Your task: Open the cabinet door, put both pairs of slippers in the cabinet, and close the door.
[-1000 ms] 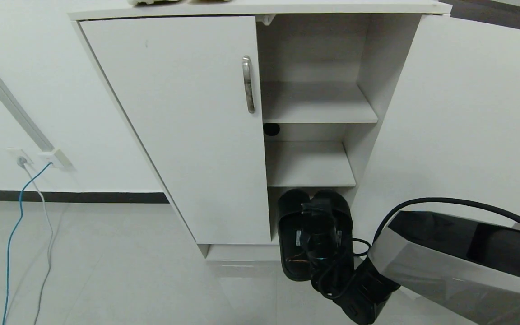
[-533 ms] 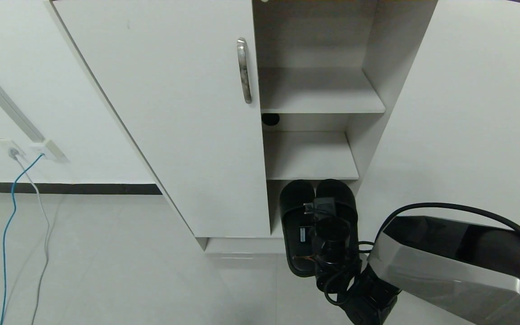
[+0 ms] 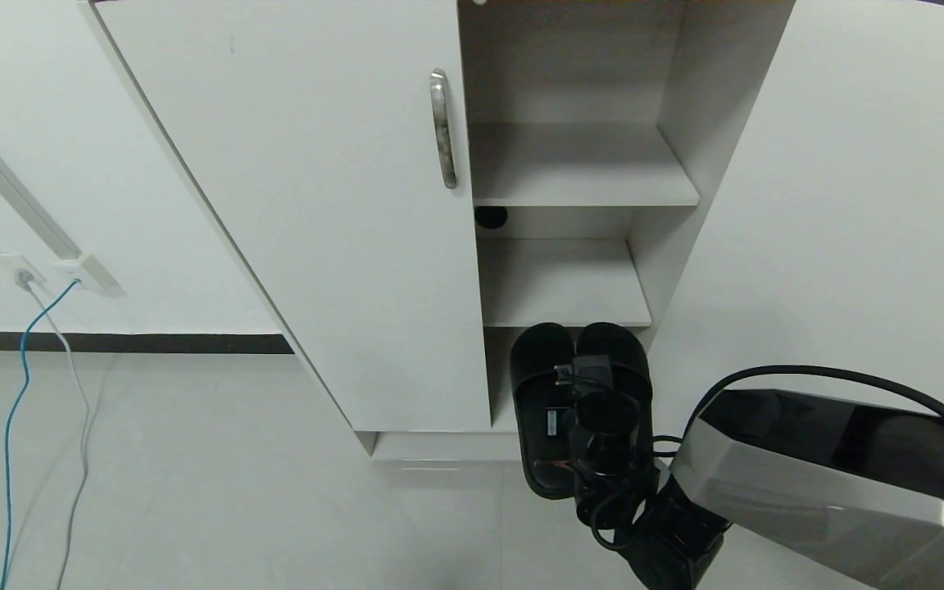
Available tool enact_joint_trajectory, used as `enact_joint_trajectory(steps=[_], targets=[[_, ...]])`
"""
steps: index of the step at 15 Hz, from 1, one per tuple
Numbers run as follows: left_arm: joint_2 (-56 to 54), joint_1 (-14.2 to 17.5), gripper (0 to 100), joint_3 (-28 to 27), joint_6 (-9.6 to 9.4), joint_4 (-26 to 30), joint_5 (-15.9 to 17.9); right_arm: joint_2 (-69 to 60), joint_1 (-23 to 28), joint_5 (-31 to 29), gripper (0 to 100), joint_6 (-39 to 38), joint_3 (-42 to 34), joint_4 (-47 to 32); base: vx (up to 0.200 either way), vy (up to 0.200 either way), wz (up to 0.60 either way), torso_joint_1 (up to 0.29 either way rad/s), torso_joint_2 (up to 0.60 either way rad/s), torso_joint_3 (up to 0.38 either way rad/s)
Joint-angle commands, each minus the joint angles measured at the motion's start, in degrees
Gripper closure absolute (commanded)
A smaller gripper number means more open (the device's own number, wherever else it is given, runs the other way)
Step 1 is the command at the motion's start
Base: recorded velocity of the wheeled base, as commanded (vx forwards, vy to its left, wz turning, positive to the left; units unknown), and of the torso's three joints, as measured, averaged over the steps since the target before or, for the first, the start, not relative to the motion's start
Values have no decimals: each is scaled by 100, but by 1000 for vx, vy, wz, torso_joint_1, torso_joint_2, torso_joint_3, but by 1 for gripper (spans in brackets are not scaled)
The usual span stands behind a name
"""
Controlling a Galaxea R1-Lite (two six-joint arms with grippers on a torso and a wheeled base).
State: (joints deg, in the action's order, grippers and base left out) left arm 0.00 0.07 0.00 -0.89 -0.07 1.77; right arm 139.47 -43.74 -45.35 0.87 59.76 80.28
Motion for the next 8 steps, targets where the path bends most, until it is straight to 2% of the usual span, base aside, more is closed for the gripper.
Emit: enact_joint_trajectory(steps=[1,5,8], targets=[[9,1,100,0,1,-1,-1,-61,15,0,100,1,10,6,200,0,0,-12,2,2],[9,1,100,0,10,-1,-1,-61,23,0,100,1,18,-3,200,0,0,7,1,2],[9,1,100,0,19,-1,-10,-61,67,9,100,1,36,-3,0,0,0,0,0,0]])
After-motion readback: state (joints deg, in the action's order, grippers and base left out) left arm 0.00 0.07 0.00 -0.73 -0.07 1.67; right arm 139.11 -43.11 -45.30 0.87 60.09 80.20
